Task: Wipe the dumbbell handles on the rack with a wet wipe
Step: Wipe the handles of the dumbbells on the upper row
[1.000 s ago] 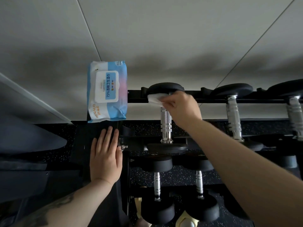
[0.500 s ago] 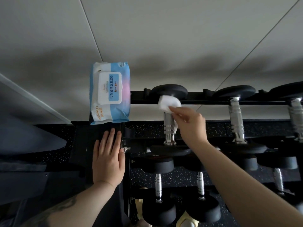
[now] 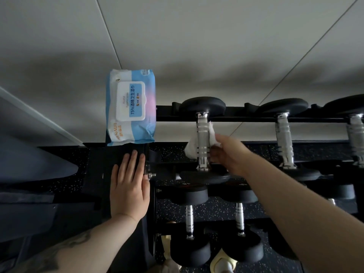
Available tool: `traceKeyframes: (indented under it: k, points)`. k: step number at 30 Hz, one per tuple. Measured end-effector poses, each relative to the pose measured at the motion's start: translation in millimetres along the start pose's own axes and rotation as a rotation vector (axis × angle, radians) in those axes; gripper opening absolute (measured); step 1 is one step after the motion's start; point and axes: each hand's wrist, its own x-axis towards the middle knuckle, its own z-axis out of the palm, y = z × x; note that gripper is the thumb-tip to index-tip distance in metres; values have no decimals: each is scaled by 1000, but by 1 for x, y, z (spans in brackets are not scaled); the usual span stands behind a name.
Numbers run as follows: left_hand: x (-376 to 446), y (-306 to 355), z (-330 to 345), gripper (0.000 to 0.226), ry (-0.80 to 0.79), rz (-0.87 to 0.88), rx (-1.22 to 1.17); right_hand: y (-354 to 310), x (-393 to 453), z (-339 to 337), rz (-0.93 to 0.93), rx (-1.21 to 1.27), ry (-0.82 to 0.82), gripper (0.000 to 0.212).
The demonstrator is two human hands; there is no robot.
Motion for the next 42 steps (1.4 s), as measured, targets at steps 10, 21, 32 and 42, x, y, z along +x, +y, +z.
traceKeyframes:
  k: [10, 21, 32, 42]
  points:
    - [0, 0, 0, 52, -5, -1, -6, -5, -24, 2, -372, -730, 247, 17]
    - [-1, 0, -1, 53, -16, -3, -8, -2, 2, 7, -1068, -1626, -71, 33]
    - [-1, -2, -1, 53, -10, 0, -23, -28, -9, 16, -906, -1930, -292, 37]
    - [-1, -2, 0, 53, -13, -3, -19, -39, -8, 6, -1097, -2048, -228, 46]
